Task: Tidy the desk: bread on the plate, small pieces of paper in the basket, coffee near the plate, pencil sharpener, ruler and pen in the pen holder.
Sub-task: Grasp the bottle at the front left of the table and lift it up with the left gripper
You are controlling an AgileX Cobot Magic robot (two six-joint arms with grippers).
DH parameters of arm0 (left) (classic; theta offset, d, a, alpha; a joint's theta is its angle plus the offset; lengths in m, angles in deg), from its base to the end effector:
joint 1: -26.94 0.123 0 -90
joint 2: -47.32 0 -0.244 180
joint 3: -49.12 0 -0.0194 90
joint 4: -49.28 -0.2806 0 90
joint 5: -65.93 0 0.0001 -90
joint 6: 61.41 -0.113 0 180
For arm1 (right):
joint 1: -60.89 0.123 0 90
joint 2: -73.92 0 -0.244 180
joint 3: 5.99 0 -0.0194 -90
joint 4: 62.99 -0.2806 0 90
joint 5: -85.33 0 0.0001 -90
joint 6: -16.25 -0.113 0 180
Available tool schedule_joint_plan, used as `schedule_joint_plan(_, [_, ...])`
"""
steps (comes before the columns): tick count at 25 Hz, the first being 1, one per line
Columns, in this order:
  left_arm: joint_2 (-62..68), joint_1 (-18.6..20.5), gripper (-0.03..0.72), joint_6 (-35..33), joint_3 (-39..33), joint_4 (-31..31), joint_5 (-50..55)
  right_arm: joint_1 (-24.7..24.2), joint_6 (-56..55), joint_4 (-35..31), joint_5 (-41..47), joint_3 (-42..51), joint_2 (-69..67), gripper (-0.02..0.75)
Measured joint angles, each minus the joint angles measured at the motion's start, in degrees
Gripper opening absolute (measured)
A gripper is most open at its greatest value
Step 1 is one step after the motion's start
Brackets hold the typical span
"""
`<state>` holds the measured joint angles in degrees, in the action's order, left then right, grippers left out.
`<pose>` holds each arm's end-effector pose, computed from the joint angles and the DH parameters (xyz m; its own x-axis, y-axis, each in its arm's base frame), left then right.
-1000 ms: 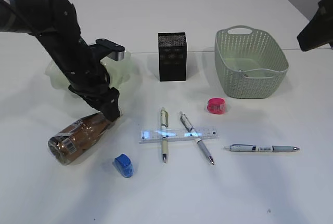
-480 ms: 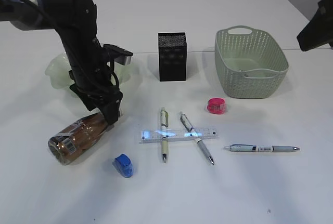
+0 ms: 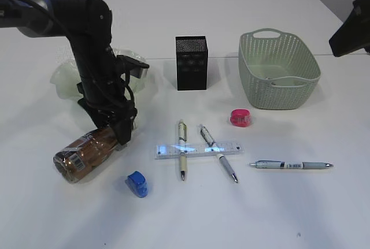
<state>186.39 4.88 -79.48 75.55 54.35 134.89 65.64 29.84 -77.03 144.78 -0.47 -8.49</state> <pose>0.4114 -0.1768 0.0802 -0.7853 0.6191 0.0025 0.6166 0.7825 -0.0866 0.3052 0.0491 0.3021 -0.8054 -0.1754 -0.5662 -0.2863 0.9515 0.1126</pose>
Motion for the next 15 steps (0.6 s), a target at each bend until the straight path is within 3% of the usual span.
schedule_joint_plan(9, [0.3, -0.2, 0.57, 0.2, 0.1, -0.1, 0.2, 0.0, 0.1, -0.1, 0.0, 0.0, 0.0, 0.445])
schedule_joint_plan(15, [1.5, -0.2, 0.487, 0.5, 0.1, -0.3, 0.2, 0.0, 0.1, -0.6, 0.0, 0.0, 0.0, 0.445])
